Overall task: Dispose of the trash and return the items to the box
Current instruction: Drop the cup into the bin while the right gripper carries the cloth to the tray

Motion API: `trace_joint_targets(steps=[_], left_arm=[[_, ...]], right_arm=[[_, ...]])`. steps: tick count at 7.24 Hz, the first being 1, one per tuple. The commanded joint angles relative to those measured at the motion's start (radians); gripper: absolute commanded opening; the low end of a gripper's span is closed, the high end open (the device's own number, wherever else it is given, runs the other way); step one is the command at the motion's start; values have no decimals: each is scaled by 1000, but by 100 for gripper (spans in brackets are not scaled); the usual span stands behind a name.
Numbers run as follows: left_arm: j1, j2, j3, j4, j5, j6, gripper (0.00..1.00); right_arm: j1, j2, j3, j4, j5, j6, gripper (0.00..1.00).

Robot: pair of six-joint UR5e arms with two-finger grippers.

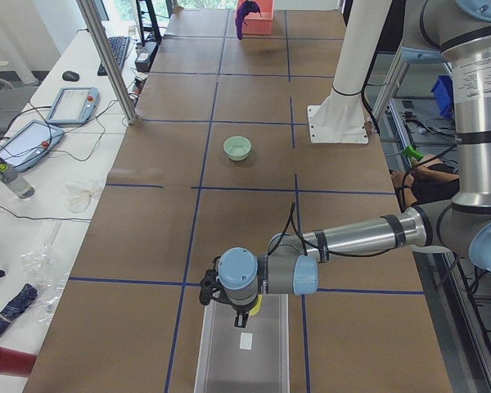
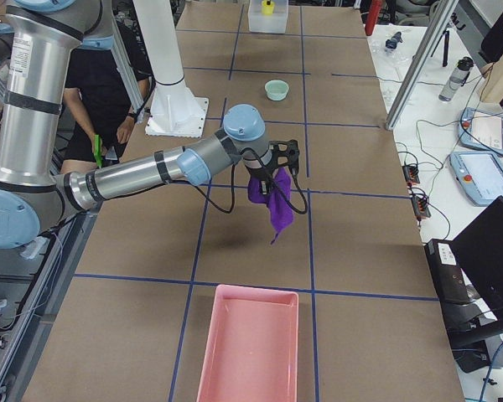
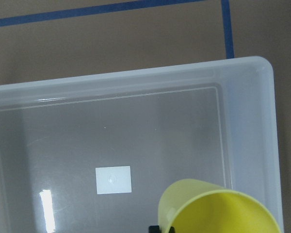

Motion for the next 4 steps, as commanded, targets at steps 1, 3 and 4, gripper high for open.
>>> trace_joint_targets(steps=[1, 3, 4], left_arm=[[16, 0, 24, -44, -1, -10, 0], [22, -1, 27, -47, -3, -12, 0], [38, -3, 41, -73, -24, -15, 0]], right_arm=[[47, -2, 0, 0, -2, 0, 0], [80, -3, 1, 0, -6, -2, 0], [118, -6, 1, 0, -8, -29, 0]])
